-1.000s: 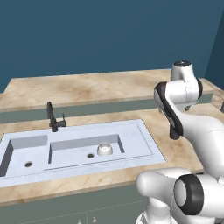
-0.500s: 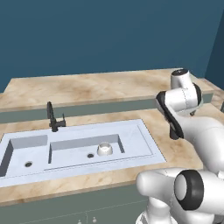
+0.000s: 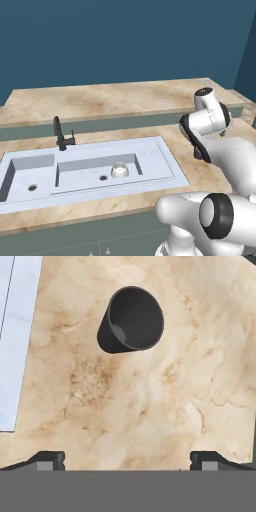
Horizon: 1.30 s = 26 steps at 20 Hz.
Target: Move any existing items from the left basin to the right basin for drying. Then move the glass cup from the counter to the left basin of the sink for washing.
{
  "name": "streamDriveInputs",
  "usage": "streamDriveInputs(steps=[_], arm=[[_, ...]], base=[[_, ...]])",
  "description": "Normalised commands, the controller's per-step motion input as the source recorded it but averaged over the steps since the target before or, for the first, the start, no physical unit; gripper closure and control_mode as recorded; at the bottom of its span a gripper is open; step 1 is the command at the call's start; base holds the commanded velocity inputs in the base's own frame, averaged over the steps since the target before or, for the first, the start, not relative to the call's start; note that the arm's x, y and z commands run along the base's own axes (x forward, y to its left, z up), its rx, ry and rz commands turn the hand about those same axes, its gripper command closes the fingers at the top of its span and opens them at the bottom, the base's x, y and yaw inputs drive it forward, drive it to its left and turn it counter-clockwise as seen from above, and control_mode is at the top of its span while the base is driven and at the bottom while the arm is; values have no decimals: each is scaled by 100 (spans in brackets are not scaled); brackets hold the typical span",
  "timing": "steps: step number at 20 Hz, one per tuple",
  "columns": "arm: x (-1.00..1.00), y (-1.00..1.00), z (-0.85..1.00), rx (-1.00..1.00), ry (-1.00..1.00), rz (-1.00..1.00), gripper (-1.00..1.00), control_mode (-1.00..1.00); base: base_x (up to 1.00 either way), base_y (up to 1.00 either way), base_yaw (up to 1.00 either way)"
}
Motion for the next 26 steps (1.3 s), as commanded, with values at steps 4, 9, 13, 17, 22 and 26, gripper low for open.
streamDriveInputs(steps=[4,9,13,17,22,26], arm=[[13,-10,-38,-6,0,1,-100,-100],[11,-6,-27,-4,0,3,-100,-100],[18,-5,-17,-3,0,4,-100,-100],[31,0,-9,-4,0,6,-100,-100],[32,0,-7,-4,0,5,-100,-100],[15,0,-16,-4,0,4,-100,-100]], base=[[0,0,0],[0,0,0],[0,0,0],[0,0,0],[0,0,0],[0,0,0]])
